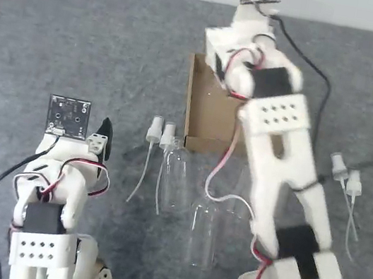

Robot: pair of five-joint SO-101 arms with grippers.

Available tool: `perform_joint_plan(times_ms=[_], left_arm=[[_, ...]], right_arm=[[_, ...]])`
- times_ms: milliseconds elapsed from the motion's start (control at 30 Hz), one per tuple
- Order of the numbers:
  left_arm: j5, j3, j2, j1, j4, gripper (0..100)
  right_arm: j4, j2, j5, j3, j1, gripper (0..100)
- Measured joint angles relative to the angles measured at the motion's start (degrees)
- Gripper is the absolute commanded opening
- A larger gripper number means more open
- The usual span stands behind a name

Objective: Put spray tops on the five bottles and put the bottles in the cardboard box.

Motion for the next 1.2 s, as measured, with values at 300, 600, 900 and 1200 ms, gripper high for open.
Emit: perform_joint_plan(times_ms=[300,600,900,1200], left_arm=[[0.0,0.0,0.0,0.0,0.0,14],[0.0,1.5,0.0,0.0,0.0,14],[0.0,1.5,0.0,0.0,0.0,14],[0.0,1.5,0.0,0.0,0.0,14]], right_arm=[[31.8,-11.6,2.9,0.0,8.6,32.8],[42.9,-14.4,23.8,0.2,30.9,32.9],[26.2,2.7,28.7,6.9,42.8,32.3],[15.8,19.0,28.7,6.9,43.5,28.4]])
